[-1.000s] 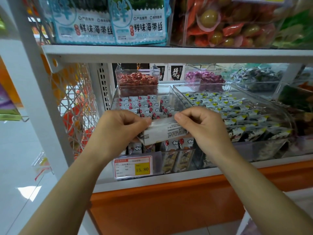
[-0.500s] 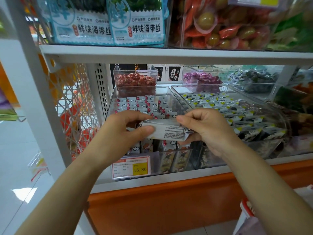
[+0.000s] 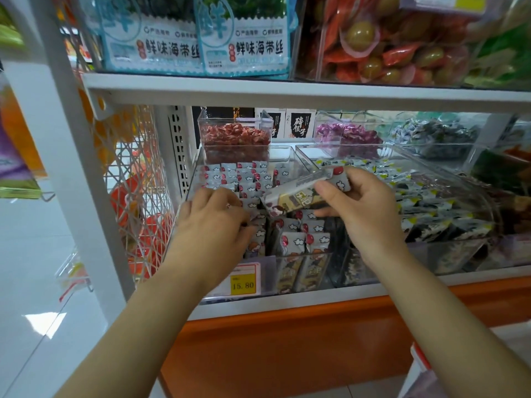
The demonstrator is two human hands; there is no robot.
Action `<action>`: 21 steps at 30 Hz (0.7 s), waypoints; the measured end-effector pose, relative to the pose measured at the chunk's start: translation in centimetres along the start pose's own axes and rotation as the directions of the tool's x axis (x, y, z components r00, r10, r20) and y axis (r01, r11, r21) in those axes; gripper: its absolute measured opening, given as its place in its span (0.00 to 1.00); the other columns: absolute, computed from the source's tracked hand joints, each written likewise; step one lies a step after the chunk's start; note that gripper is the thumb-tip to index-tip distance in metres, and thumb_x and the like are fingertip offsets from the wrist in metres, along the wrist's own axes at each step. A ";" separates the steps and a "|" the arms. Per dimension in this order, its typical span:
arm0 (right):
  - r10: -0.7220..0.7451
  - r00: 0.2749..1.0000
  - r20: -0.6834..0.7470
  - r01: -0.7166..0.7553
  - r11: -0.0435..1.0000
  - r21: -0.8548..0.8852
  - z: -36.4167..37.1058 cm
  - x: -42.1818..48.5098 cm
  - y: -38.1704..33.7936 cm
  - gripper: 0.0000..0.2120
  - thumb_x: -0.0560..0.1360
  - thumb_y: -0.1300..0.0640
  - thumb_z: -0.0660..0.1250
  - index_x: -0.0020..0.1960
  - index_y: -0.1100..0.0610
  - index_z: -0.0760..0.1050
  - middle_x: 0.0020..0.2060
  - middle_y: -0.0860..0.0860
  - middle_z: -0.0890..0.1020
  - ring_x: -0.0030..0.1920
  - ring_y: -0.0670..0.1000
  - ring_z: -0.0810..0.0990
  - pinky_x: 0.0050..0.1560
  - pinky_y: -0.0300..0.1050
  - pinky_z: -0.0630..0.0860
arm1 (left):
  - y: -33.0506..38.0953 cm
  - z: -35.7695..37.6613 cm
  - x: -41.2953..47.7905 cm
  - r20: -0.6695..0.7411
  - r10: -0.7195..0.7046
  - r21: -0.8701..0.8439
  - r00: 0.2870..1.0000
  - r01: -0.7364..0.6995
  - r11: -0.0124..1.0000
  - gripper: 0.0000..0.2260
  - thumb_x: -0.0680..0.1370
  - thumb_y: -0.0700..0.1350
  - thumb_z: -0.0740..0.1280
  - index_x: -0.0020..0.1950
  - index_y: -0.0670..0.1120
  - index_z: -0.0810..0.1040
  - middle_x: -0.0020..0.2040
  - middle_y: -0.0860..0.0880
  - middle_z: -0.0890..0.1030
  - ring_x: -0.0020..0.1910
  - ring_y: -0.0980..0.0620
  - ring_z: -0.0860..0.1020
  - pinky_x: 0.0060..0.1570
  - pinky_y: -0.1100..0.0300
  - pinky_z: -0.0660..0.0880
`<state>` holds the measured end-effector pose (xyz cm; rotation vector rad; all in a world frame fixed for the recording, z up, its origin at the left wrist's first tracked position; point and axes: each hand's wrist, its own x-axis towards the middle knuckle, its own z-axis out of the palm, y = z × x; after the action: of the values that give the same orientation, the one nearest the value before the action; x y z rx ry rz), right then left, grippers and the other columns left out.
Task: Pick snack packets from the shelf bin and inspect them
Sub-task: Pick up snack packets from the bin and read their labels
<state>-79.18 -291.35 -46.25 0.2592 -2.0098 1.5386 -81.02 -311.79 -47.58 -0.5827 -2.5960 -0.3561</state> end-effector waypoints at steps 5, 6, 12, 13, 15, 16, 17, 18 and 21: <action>0.011 1.000 -0.005 -0.012 0.988 -0.153 1.1 0.1 -0.2 0.15 0.72 0.53 0.69 0.57 0.57 0.74 0.48 0.54 0.81 0.44 0.52 0.82 0.44 0.53 0.81 | 0.3 0.0 -0.1 0.015 -0.003 -0.096 1.000 0.004 0.995 0.06 0.76 0.49 0.65 0.48 0.51 0.80 0.58 0.53 0.71 0.59 0.52 0.59 0.57 0.55 0.57; -0.004 1.000 0.018 0.008 0.980 -0.197 1.2 0.2 -0.4 0.17 0.71 0.52 0.70 0.57 0.58 0.74 0.48 0.52 0.81 0.45 0.52 0.82 0.47 0.54 0.80 | 0.3 -0.1 -0.2 0.010 -0.004 -0.136 1.000 0.006 0.991 0.04 0.75 0.48 0.66 0.45 0.51 0.80 0.56 0.54 0.71 0.58 0.53 0.59 0.56 0.56 0.57; -0.095 0.944 0.317 0.257 0.815 -0.520 3.9 0.4 -0.3 0.15 0.69 0.52 0.74 0.53 0.56 0.77 0.43 0.43 0.71 0.41 0.41 0.70 0.40 0.27 0.64 | 0.3 -0.4 -0.6 0.030 0.017 -0.176 0.999 -0.011 0.984 0.02 0.73 0.48 0.70 0.42 0.51 0.82 0.50 0.56 0.67 0.57 0.52 0.61 0.58 0.57 0.60; -0.096 0.933 0.348 0.285 0.787 -0.547 4.3 0.4 -0.3 0.15 0.69 0.52 0.74 0.53 0.57 0.77 0.43 0.44 0.70 0.43 0.43 0.70 0.40 0.29 0.64 | 0.3 -0.4 -0.6 0.019 0.021 -0.171 1.000 -0.017 0.985 0.02 0.72 0.47 0.70 0.42 0.50 0.82 0.50 0.56 0.68 0.57 0.51 0.62 0.58 0.56 0.61; -0.129 0.928 0.350 0.324 0.742 -0.587 5.0 0.3 -0.3 0.15 0.70 0.52 0.73 0.53 0.58 0.77 0.45 0.46 0.73 0.45 0.45 0.71 0.43 0.37 0.65 | 0.2 -0.4 -0.6 -0.013 0.033 -0.160 0.999 -0.035 0.987 0.02 0.72 0.47 0.71 0.42 0.50 0.83 0.50 0.55 0.69 0.57 0.49 0.64 0.57 0.54 0.62; -0.154 0.921 0.359 0.356 0.707 -0.611 5.1 0.4 -0.3 0.14 0.71 0.51 0.72 0.53 0.57 0.78 0.46 0.47 0.76 0.46 0.46 0.72 0.44 0.41 0.65 | 0.1 -0.4 -0.6 -0.023 0.041 -0.148 0.999 -0.044 0.988 0.02 0.71 0.46 0.72 0.42 0.50 0.83 0.49 0.55 0.70 0.56 0.49 0.64 0.57 0.54 0.63; -0.160 0.901 0.403 0.404 0.646 -0.647 5.2 0.4 -0.3 0.12 0.72 0.50 0.70 0.52 0.55 0.79 0.46 0.47 0.78 0.48 0.48 0.72 0.45 0.43 0.64 | 0.0 -0.4 -0.6 -0.021 0.047 -0.133 0.999 -0.050 0.990 0.02 0.71 0.47 0.72 0.41 0.50 0.83 0.49 0.56 0.69 0.56 0.48 0.65 0.56 0.54 0.62; -0.134 0.869 0.477 0.460 0.576 -0.676 5.2 0.4 -0.2 0.09 0.73 0.48 0.68 0.50 0.52 0.80 0.44 0.46 0.79 0.51 0.49 0.71 0.47 0.45 0.61 | -0.1 -0.5 -0.5 -0.012 0.052 -0.122 0.999 -0.053 0.991 0.02 0.71 0.48 0.72 0.42 0.50 0.83 0.48 0.56 0.69 0.56 0.49 0.65 0.55 0.54 0.62; 0.024 0.790 0.613 0.487 0.582 -0.651 5.3 0.2 0.1 0.14 0.78 0.49 0.59 0.42 0.52 0.79 0.37 0.42 0.75 0.50 0.48 0.65 0.50 0.46 0.57 | -0.7 -0.7 -0.5 -0.024 0.050 -0.145 0.998 -0.053 0.988 0.04 0.70 0.51 0.72 0.41 0.52 0.83 0.47 0.58 0.68 0.52 0.54 0.61 0.54 0.56 0.61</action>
<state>-81.18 -296.20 -47.08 0.6534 -2.7580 0.2502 -80.72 -312.78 -47.34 -0.6906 -2.5447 -0.5354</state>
